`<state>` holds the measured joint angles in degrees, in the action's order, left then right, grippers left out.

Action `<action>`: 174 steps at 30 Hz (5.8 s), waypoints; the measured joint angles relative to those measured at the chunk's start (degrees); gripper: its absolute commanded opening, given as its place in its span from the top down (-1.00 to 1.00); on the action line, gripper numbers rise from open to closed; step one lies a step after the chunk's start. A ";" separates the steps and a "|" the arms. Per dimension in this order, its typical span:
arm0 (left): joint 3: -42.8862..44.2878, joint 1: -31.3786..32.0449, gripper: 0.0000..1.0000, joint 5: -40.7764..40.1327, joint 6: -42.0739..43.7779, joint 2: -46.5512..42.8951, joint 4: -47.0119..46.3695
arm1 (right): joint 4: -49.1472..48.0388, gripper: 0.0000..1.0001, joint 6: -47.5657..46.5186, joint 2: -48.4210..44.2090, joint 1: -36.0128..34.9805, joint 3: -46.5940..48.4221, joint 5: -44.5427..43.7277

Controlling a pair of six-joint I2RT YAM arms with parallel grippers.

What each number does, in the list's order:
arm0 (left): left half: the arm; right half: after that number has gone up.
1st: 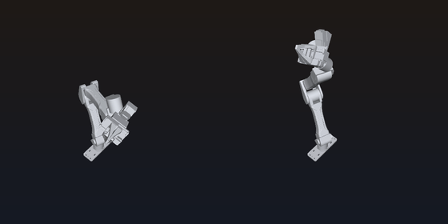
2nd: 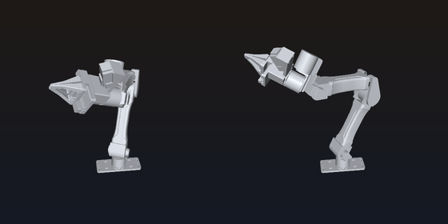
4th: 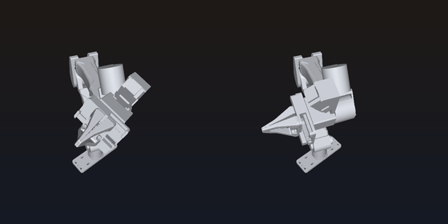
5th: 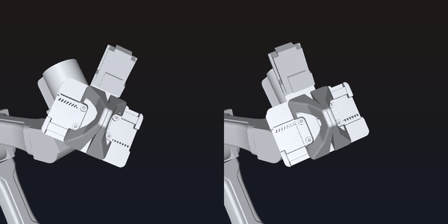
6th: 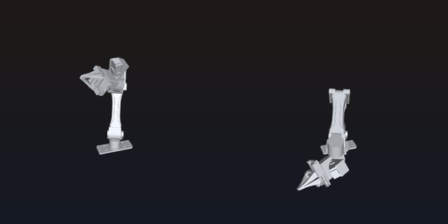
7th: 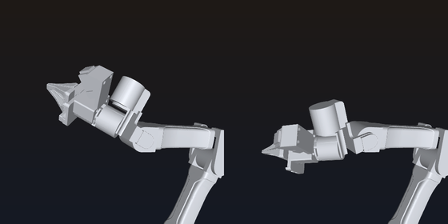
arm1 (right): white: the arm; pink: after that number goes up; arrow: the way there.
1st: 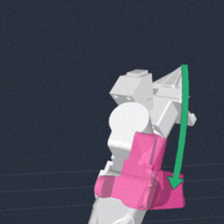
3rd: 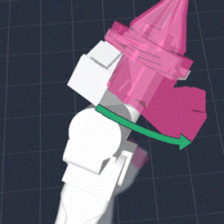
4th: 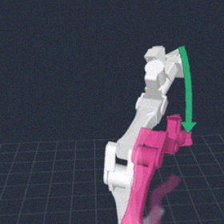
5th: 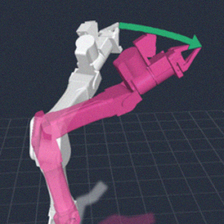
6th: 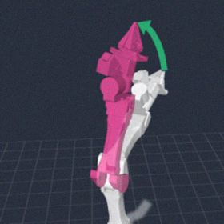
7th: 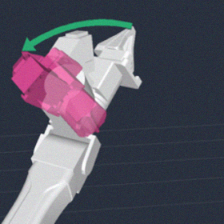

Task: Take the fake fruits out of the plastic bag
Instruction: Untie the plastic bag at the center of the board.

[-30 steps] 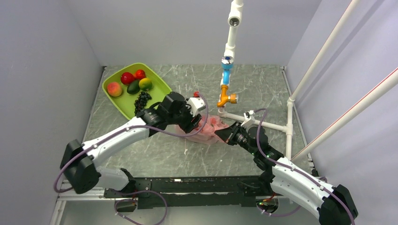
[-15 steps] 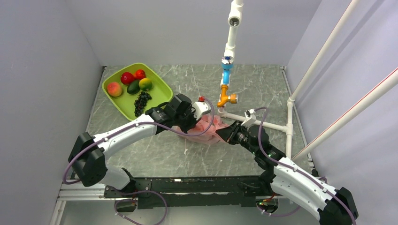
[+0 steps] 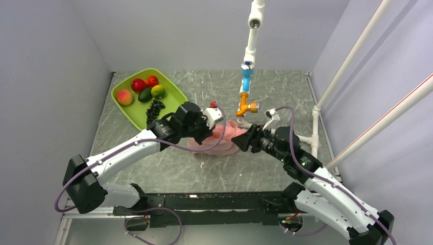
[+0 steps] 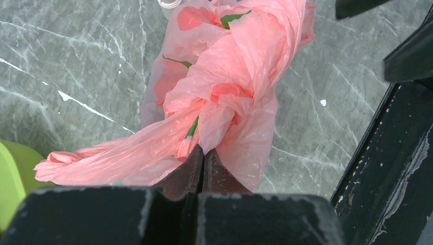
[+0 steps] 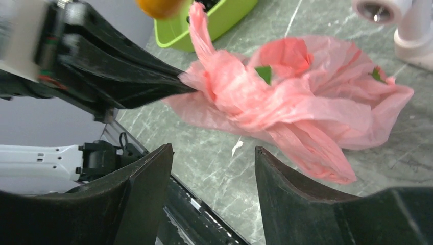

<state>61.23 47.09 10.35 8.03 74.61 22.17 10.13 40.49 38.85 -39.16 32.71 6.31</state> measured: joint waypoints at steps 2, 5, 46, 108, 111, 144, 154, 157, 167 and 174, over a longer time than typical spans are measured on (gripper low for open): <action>0.00 0.00 1.00 0.20 -0.15 0.02 -0.02 | 2.19 -0.27 -1.20 0.66 -0.24 3.32 0.11; 0.00 0.00 1.00 0.39 -0.22 0.02 -0.04 | 3.13 -0.28 -1.51 2.91 -2.34 7.23 -0.44; 0.09 0.26 1.00 8.28 -0.33 2.51 0.00 | -7.28 0.49 23.82 19.08 -14.36 1.62 -31.06; -11.85 9.49 -0.99 -16.22 -0.33 -22.93 -10.14 | -1.18 1.00 1.49 7.02 6.71 -0.79 7.13; -7.21 10.19 -0.93 -18.01 -8.22 -20.24 -5.92 | -1.73 1.00 1.46 7.19 6.71 -0.48 8.20; 33.38 36.70 -0.99 -67.63 -42.56 20.41 42.60 | -4.46 1.00 0.79 5.53 6.71 -0.52 12.20; 24.15 38.18 -0.54 -69.99 -66.20 11.91 63.17 | -2.45 1.00 -1.38 4.20 6.71 -0.52 11.15; 18.47 38.10 -0.04 -69.59 -70.62 5.51 65.29 | -1.42 1.00 -2.78 2.95 6.71 -0.50 9.77; 3.13 29.59 1.00 -57.27 -57.61 -14.14 43.67 | 15.93 0.21 -10.80 6.58 6.60 7.82 -6.80; -3.87 24.02 1.00 -42.10 -47.84 -25.51 26.43 | 23.15 -0.58 -11.72 5.53 6.60 10.58 -3.76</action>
<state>57.36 71.11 -31.75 -39.81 49.10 48.60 33.28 28.77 44.38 -32.56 43.29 2.55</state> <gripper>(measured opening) 0.017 0.662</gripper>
